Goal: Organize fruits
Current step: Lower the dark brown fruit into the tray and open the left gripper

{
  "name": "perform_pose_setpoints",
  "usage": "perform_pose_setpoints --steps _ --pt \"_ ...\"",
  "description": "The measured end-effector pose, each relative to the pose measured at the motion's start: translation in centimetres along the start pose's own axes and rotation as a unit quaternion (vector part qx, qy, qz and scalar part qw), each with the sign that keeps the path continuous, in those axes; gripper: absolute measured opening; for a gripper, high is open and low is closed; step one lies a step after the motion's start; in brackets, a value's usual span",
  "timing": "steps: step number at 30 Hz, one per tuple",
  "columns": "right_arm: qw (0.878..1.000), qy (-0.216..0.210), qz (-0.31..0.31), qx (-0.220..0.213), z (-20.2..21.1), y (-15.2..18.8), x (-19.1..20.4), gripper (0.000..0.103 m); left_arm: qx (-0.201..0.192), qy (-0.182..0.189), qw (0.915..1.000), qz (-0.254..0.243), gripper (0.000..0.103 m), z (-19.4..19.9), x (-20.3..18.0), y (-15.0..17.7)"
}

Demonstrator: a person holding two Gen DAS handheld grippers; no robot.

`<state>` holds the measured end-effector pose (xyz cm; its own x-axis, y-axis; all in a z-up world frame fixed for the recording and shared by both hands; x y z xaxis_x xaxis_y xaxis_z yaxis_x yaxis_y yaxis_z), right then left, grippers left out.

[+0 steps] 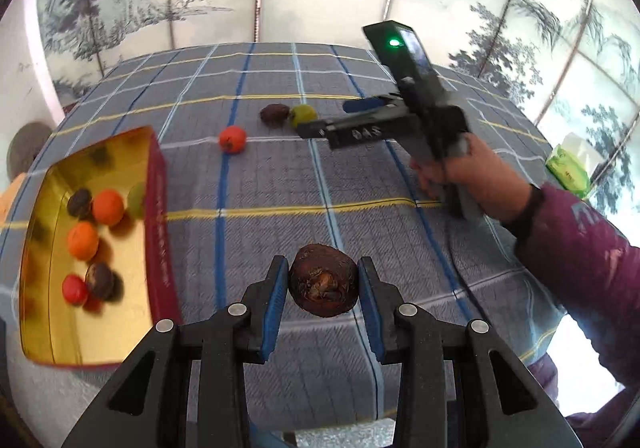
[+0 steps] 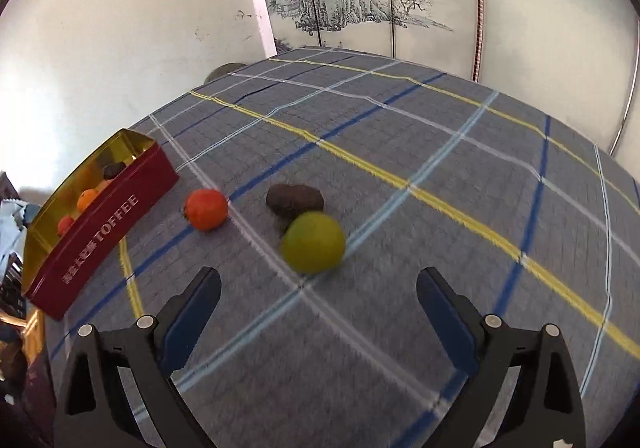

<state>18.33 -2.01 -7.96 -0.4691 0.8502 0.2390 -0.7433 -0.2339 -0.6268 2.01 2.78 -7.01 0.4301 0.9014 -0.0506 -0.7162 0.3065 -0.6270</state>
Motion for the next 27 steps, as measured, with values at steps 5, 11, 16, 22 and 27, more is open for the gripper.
perform_pose_setpoints --steps 5,11,16,22,27 --pt "0.999 0.010 0.001 0.032 -2.4 -0.6 -0.2 0.049 -0.007 -0.004 0.9997 0.024 0.036 0.9 1.4 0.5" --pt "1.000 -0.002 -0.021 0.023 0.1 1.9 -0.2 0.033 -0.024 -0.012 0.9979 0.058 0.036 2.2 3.0 1.0" --pt "0.998 0.008 -0.066 -0.008 5.2 5.9 -1.4 0.033 -0.039 -0.040 0.9945 0.088 0.036 4.0 5.6 1.5" --pt "0.993 0.033 -0.108 -0.024 8.7 8.7 -3.8 0.033 -0.038 -0.081 0.9879 0.127 0.036 4.8 9.4 3.3" --pt "0.991 0.031 -0.126 -0.022 8.8 8.9 -4.4 0.033 -0.032 -0.117 0.9854 0.120 0.036 4.4 11.7 4.2"
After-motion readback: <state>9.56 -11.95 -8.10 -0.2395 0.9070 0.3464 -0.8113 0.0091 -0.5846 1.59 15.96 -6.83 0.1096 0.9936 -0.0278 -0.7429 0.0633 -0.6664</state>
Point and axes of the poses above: each gripper's, at about its wrist camera, not at the fingertips, and z roughly against the way its jaws point, x to its left, y to its underside, the point moved 9 cm from there along -z, roughly the way its jaws point, and after that the axes turned 9 degrees about -z, right-handed, at the moved point
